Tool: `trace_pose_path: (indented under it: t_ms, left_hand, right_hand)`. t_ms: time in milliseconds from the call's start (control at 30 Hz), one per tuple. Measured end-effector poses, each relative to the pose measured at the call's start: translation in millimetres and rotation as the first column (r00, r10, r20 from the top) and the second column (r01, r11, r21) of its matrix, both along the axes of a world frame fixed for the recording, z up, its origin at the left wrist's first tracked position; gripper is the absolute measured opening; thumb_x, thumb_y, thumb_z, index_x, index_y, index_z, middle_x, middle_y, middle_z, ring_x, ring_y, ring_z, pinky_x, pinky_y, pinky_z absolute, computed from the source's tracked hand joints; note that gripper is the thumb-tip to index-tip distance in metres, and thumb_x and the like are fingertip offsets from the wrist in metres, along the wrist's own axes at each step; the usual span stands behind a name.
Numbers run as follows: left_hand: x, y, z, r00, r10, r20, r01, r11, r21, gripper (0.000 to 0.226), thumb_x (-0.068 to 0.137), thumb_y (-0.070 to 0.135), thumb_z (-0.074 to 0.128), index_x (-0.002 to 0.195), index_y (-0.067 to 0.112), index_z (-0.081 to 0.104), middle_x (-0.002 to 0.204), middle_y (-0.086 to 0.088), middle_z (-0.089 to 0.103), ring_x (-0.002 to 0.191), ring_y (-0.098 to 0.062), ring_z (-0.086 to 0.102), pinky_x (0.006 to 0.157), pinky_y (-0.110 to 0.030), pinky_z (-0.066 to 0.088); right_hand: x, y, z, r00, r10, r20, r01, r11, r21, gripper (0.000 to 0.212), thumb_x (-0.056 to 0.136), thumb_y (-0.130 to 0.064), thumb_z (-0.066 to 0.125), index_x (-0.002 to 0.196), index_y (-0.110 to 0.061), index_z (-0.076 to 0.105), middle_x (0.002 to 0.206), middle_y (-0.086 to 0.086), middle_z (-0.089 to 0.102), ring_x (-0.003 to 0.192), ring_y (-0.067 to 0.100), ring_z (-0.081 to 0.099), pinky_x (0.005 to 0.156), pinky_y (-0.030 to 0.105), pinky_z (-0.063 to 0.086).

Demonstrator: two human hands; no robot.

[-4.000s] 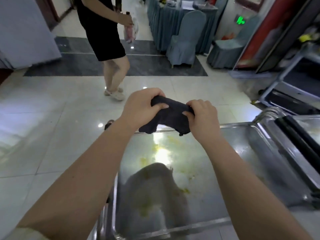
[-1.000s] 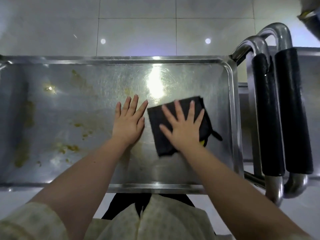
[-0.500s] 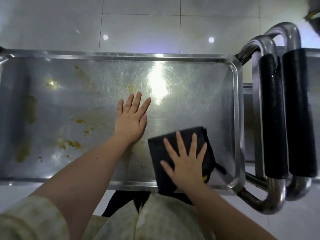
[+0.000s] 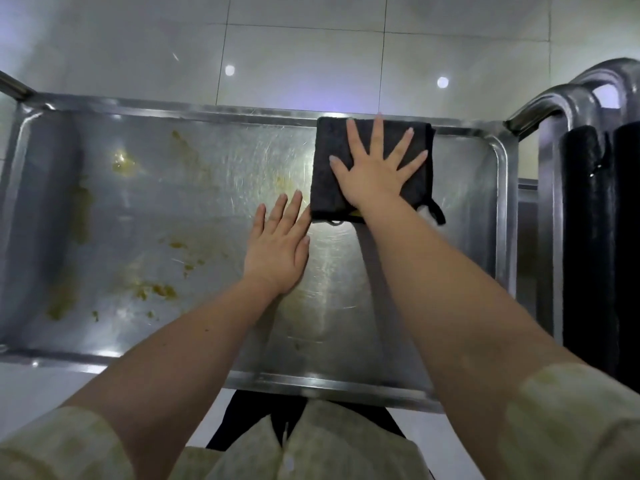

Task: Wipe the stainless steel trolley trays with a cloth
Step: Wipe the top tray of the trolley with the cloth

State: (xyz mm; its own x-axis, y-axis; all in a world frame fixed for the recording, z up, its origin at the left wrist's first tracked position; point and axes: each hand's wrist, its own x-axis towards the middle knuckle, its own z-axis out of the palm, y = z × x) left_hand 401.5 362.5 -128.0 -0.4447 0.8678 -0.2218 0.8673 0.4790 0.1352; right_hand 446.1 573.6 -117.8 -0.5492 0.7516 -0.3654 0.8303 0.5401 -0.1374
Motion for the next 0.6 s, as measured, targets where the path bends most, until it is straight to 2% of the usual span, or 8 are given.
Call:
trace_pose_path:
  t_ms: [67, 167, 300, 400, 500, 600]
  left_hand:
    - [-0.5, -0.1, -0.5, 1.000, -0.001, 0.006, 0.001, 1.000, 0.011, 0.057, 0.100, 0.038, 0.013, 0.154, 0.023, 0.010, 0.163, -0.002, 0.003, 0.150, -0.024, -0.001, 0.120, -0.050, -0.002]
    - [0.1, 0.2, 0.0, 1.000, -0.001, 0.014, 0.001, 1.000, 0.017, 0.057, 0.099, 0.037, 0.014, 0.155, 0.024, 0.012, 0.163, -0.002, 0.006, 0.150, -0.024, 0.002, 0.120, -0.050, -0.001]
    - [-0.2, 0.9, 2.9, 0.999, 0.000, 0.033, -0.001, 1.000, 0.030, 0.057, 0.099, 0.036, 0.017, 0.155, 0.026, 0.013, 0.163, -0.003, 0.008, 0.150, -0.025, 0.004, 0.120, -0.050, 0.000]
    - [-0.5, -0.6, 1.9, 1.000, -0.003, 0.023, 0.003, 1.000, 0.012, 0.057, 0.100, 0.037, 0.015, 0.155, 0.027, 0.006, 0.163, -0.003, 0.003, 0.150, -0.023, -0.003, 0.120, -0.050, -0.003]
    - [-0.9, -0.4, 2.0, 0.999, 0.001, 0.032, -0.002, 1.000, 0.005, 0.056, 0.100, 0.037, 0.015, 0.155, 0.029, 0.005, 0.163, -0.002, 0.002, 0.150, -0.024, -0.003, 0.120, -0.050, -0.003]
    - [-1.7, 1.0, 4.4, 0.998, 0.004, 0.057, -0.005, 1.000, 0.018, 0.057, 0.098, 0.037, 0.014, 0.155, 0.029, 0.010, 0.163, -0.001, 0.005, 0.150, -0.024, 0.001, 0.120, -0.050, -0.002]
  right_hand:
    - [3.5, -5.6, 1.5, 0.999, 0.032, 0.002, -0.032, 0.999, 0.030, 0.070, 0.089, -0.075, 0.011, 0.149, -0.048, -0.010, 0.162, -0.003, -0.018, 0.142, 0.048, -0.022, 0.103, 0.074, -0.013]
    - [53.0, -47.8, 4.0, 0.992, 0.121, -0.044, -0.118, 0.990, 0.075, 0.070, 0.090, -0.074, 0.011, 0.152, -0.046, -0.003, 0.164, 0.000, -0.007, 0.144, 0.048, -0.014, 0.106, 0.073, -0.009]
    - [151.9, -137.7, 4.6, 0.970, 0.230, -0.078, -0.225, 0.972, 0.069, 0.070, 0.092, -0.070, 0.024, 0.154, -0.040, 0.010, 0.164, 0.005, 0.007, 0.144, 0.051, -0.002, 0.108, 0.075, 0.001]
    - [212.0, -199.7, 6.2, 0.913, 0.406, -0.041, -0.406, 0.914, 0.017, 0.072, 0.090, -0.070, 0.033, 0.153, -0.040, 0.017, 0.164, 0.005, 0.010, 0.144, 0.052, 0.002, 0.105, 0.078, 0.008]
    - [208.5, -194.7, 6.4, 0.893, 0.447, -0.054, -0.447, 0.894, 0.002, 0.068, 0.091, -0.070, 0.032, 0.152, -0.043, 0.019, 0.162, 0.003, 0.017, 0.144, 0.052, 0.004, 0.105, 0.078, 0.008]
    - [153.5, -139.5, 5.9, 0.924, 0.376, -0.072, -0.370, 0.925, 0.086, 0.064, 0.093, -0.068, 0.024, 0.152, -0.045, 0.016, 0.162, 0.003, 0.016, 0.144, 0.052, 0.004, 0.107, 0.076, 0.003]
